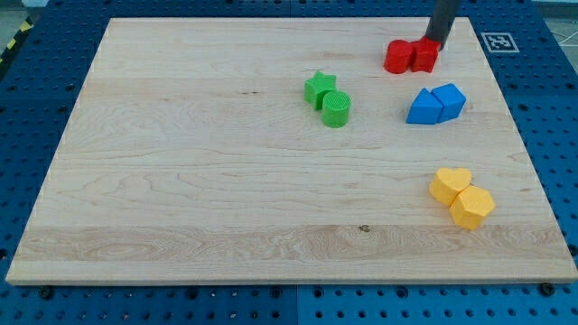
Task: Move red star along with red circle slightly left and down
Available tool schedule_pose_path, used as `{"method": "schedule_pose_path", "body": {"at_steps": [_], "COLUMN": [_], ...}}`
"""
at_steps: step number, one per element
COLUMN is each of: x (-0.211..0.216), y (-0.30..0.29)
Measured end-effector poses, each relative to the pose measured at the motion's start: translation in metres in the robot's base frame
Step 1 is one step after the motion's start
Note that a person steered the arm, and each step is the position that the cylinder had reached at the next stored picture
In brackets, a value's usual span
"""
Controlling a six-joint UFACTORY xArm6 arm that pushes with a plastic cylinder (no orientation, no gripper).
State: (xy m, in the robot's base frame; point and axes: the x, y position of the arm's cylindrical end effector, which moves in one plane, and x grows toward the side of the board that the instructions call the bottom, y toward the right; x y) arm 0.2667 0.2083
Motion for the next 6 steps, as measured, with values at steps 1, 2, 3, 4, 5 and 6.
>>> {"method": "schedule_pose_path", "body": {"at_steps": [1,2,3,4,5,6], "x": [0.0,0.005,0.017,0.012,0.005,0.012], "y": [-0.032,-0.046,-0.046,-0.046,-0.015,0.014]}}
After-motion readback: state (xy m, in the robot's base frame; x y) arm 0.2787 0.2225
